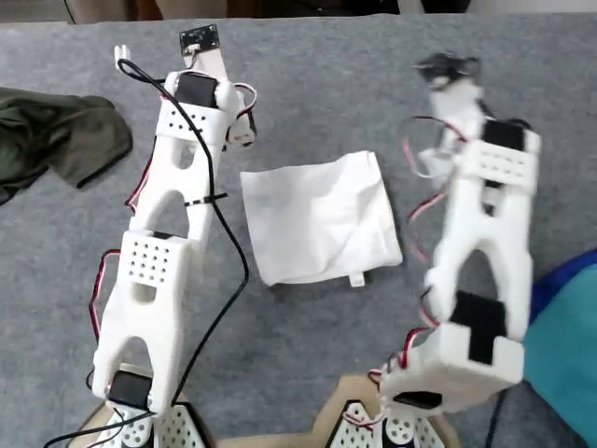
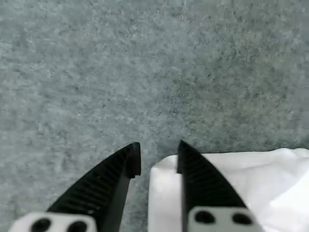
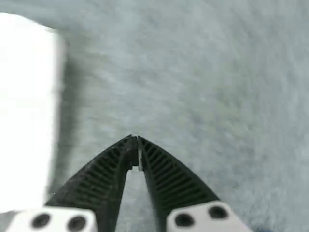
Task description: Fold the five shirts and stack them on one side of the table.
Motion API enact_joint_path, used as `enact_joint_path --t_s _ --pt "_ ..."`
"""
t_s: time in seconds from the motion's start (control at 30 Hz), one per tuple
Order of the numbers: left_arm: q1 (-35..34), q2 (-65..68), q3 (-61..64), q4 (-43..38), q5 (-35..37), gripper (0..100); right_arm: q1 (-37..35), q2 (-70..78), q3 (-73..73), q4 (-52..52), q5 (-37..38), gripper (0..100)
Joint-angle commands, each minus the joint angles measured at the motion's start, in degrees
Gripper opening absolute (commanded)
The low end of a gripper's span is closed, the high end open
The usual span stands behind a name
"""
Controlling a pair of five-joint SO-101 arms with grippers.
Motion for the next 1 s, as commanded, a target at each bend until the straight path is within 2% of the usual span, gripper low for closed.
enact_joint_path --t_s 0.0,0.17,0.3,0.43,0.73,0.97 --pt "-2.8 -0.7 -2.7 0.5 -2.1 3 -11.1 -4.5 -3.0 4.0 0.7 0.5" --pt "-10.7 -0.7 -2.5 0.7 -0.6 2 -17.8 2.0 -6.1 5.5 0.6 0.5" --pt "-17.1 -0.4 -2.5 0.4 -2.5 2 -21.4 9.8 -14.6 10.0 -2.0 0.5" --pt "-21.5 5.2 -3.2 -2.3 -2.4 2 -24.6 19.0 -24.5 12.4 -3.7 0.5" --pt "-22.2 8.4 -6.4 -4.3 -4.9 2 -24.5 37.8 -43.6 21.9 -8.1 0.5" --pt "-22.9 8.5 -6.9 -4.7 -4.7 2 -23.9 41.1 -45.5 24.2 -8.6 0.5"
